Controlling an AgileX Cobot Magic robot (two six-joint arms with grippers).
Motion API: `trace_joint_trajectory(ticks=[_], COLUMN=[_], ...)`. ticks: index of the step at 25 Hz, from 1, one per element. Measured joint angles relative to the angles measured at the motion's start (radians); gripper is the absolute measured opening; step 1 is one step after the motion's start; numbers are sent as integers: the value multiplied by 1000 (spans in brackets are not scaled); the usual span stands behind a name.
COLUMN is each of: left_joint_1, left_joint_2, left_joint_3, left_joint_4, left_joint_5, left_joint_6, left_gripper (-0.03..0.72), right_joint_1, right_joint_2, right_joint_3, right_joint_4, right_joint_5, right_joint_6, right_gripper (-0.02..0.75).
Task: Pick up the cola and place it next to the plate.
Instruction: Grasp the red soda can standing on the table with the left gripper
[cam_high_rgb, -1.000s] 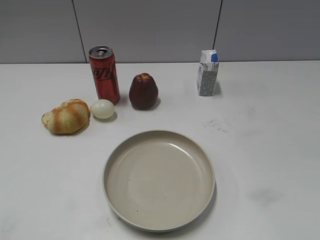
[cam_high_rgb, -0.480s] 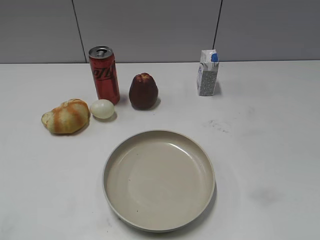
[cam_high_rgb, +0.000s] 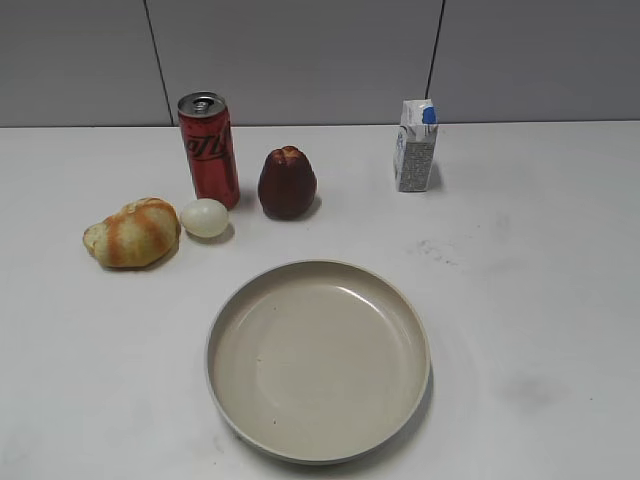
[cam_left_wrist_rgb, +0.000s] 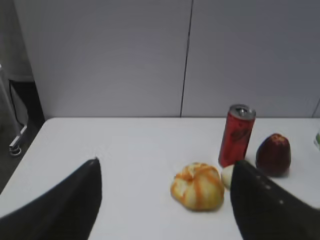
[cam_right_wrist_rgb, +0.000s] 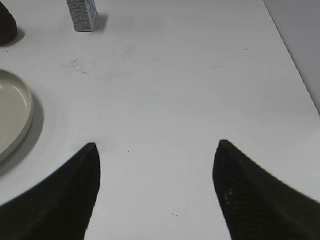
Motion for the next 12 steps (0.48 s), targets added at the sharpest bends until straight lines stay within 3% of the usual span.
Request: trace_joint_trajectory(ticks=[6, 12], left_joint_1=[0, -42], left_joint_2=[441, 882], left_joint_3=[-189, -582], left_joint_4=[-17, -33], left_joint_5=[-158, -20], left_joint_6=[0, 4], left_gripper=[604, 601], right_joint_1=[0, 0], right_joint_2=[0, 0], right_joint_3=[0, 0], right_joint_4=[0, 0], right_joint_5=[0, 0], right_joint_6=[0, 0], right_gripper=[535, 535])
